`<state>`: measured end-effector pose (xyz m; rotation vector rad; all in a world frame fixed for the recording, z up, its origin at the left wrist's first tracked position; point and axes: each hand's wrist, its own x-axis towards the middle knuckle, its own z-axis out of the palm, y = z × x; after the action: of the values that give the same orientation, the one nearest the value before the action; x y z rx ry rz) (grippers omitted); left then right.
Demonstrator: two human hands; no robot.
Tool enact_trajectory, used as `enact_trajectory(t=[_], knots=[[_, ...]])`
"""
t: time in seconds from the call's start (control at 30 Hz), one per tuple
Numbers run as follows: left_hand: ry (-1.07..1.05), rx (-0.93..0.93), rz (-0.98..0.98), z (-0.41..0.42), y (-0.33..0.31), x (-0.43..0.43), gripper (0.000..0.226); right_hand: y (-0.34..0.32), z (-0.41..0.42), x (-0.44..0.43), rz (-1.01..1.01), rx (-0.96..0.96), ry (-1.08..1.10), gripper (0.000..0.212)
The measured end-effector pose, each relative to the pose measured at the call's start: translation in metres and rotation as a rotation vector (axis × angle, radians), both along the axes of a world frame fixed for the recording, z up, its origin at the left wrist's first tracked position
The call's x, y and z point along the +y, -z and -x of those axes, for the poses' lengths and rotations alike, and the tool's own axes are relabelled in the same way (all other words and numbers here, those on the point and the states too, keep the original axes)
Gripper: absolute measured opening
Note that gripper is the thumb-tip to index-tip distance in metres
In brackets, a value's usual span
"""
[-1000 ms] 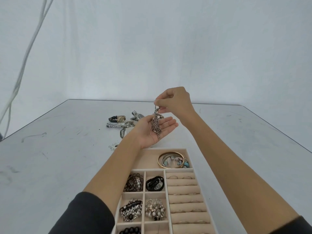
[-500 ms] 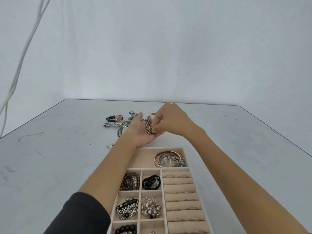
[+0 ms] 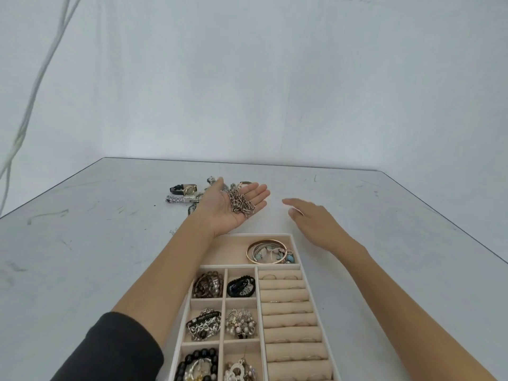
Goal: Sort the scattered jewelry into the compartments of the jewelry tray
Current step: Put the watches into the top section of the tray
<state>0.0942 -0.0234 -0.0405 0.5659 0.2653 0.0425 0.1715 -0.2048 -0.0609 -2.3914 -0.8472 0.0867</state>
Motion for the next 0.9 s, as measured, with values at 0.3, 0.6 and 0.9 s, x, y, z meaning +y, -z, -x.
enact_trajectory(t=[0.3, 0.6, 0.9], knots=[[-0.041, -0.003, -0.008, 0.026, -0.009, -0.022, 0.038, 0.033, 0.002, -0.015, 0.257, -0.175, 0.024, 0.045], [-0.037, -0.056, -0.567, 0.028, 0.008, -0.061, 0.04, 0.035, 0.004, -0.014, 0.223, -0.221, 0.045, 0.044], [0.001, -0.117, -0.662, 0.029, 0.006, -0.069, 0.033, 0.035, 0.003, -0.015, 0.197, -0.215, 0.041, 0.044]])
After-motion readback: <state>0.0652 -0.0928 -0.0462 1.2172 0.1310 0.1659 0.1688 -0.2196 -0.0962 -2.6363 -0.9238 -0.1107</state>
